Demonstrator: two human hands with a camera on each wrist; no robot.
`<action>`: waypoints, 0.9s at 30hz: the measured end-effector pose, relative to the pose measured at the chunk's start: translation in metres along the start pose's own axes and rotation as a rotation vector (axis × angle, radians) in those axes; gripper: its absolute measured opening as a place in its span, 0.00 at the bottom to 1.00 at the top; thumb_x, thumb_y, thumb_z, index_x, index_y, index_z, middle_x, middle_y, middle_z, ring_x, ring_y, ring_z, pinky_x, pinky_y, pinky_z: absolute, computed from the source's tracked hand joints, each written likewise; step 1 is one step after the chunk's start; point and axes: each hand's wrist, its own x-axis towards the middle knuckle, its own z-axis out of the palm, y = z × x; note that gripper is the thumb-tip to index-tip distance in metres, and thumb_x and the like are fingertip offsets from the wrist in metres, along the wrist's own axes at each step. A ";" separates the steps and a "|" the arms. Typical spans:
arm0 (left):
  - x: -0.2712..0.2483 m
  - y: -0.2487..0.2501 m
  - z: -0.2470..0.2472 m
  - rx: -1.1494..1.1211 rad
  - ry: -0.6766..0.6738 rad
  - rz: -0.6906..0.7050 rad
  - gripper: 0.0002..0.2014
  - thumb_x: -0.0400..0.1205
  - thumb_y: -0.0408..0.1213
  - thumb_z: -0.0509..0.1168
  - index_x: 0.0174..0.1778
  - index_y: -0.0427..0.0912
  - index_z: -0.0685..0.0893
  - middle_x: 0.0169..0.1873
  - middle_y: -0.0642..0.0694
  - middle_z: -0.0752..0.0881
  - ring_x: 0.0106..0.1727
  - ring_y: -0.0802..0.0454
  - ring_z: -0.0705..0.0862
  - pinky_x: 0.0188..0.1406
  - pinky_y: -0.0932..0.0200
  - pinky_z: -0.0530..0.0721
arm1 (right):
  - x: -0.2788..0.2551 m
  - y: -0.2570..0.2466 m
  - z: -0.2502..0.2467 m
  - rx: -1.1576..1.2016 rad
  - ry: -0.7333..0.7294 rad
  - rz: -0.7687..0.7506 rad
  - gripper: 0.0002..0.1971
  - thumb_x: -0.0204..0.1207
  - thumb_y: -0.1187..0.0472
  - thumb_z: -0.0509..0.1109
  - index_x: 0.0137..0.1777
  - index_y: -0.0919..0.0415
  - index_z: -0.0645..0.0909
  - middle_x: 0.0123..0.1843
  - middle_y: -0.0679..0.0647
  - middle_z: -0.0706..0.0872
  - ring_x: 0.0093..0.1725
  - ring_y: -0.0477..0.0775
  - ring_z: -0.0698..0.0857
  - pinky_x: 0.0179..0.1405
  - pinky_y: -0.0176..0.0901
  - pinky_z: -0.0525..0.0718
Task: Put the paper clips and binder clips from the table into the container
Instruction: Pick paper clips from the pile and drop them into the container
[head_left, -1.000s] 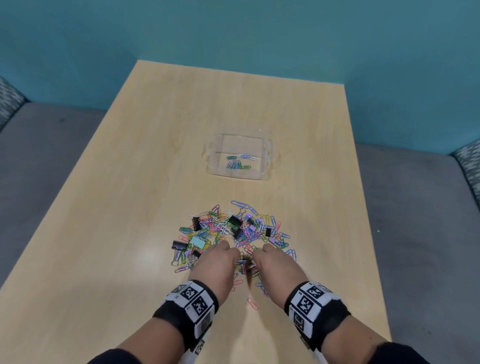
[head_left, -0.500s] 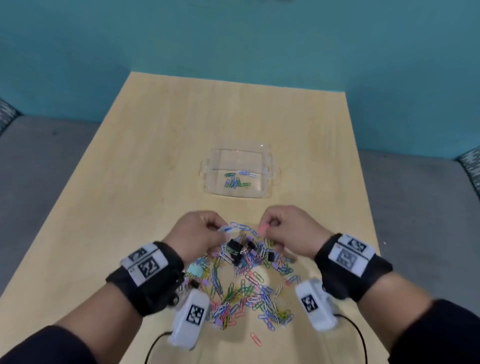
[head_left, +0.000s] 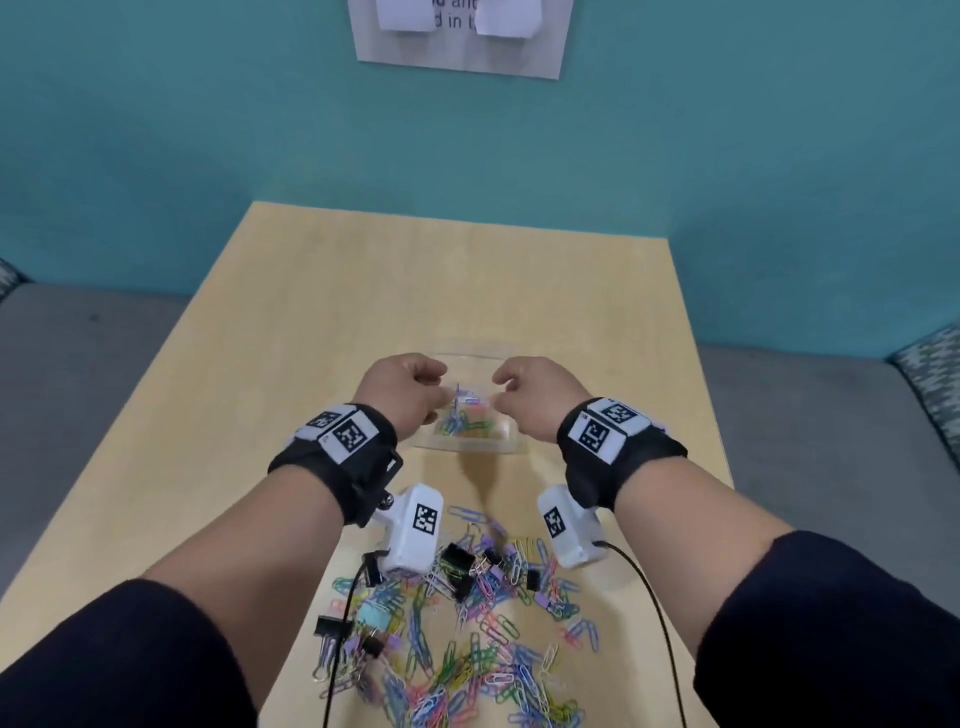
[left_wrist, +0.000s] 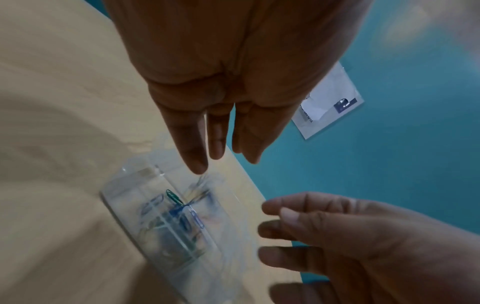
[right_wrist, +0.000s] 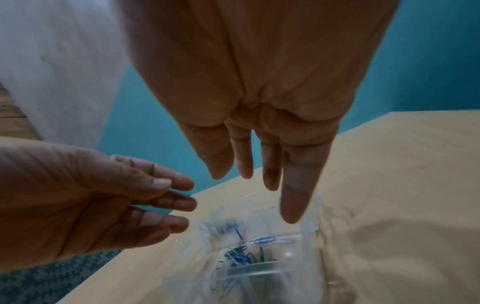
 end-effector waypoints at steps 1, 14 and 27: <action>-0.004 -0.005 -0.004 0.051 0.007 0.014 0.13 0.75 0.29 0.72 0.55 0.40 0.86 0.52 0.42 0.86 0.45 0.46 0.86 0.53 0.45 0.87 | -0.009 0.005 -0.002 -0.090 0.011 -0.017 0.17 0.77 0.55 0.69 0.65 0.54 0.80 0.60 0.54 0.84 0.54 0.57 0.84 0.56 0.45 0.81; -0.232 -0.149 0.040 1.047 -0.547 0.504 0.03 0.69 0.42 0.59 0.33 0.51 0.78 0.35 0.53 0.78 0.37 0.50 0.79 0.29 0.57 0.83 | -0.249 0.114 0.107 -0.696 -0.346 -0.420 0.13 0.56 0.55 0.72 0.39 0.49 0.72 0.38 0.51 0.81 0.36 0.56 0.79 0.25 0.44 0.81; -0.239 -0.153 0.063 1.099 -0.279 0.350 0.38 0.72 0.46 0.71 0.75 0.44 0.62 0.71 0.40 0.65 0.69 0.38 0.67 0.63 0.44 0.78 | -0.247 0.096 0.135 -0.511 -0.036 -0.152 0.29 0.66 0.52 0.73 0.67 0.50 0.71 0.64 0.53 0.75 0.60 0.60 0.76 0.49 0.51 0.84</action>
